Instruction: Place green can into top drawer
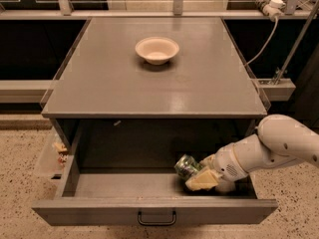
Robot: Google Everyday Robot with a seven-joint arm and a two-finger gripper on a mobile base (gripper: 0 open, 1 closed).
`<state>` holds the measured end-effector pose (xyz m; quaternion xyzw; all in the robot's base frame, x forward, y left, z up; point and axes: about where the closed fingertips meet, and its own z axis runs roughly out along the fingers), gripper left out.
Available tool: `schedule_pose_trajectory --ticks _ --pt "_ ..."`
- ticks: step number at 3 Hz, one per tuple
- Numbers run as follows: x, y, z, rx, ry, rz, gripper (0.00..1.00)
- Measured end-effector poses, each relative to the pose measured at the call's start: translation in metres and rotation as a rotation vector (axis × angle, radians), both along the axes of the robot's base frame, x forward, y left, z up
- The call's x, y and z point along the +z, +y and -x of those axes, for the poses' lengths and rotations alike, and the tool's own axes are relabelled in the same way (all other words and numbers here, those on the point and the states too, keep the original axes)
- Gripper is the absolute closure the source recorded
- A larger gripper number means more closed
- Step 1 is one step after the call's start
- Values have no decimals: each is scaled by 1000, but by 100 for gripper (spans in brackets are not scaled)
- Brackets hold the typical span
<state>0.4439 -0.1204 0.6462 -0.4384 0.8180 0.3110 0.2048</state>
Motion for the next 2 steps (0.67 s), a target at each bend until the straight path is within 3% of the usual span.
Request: schedule_pose_trajectory --ticks 1,2 --pt "0 0 0 0 0 0 13" --pt "0 0 0 0 0 0 0"
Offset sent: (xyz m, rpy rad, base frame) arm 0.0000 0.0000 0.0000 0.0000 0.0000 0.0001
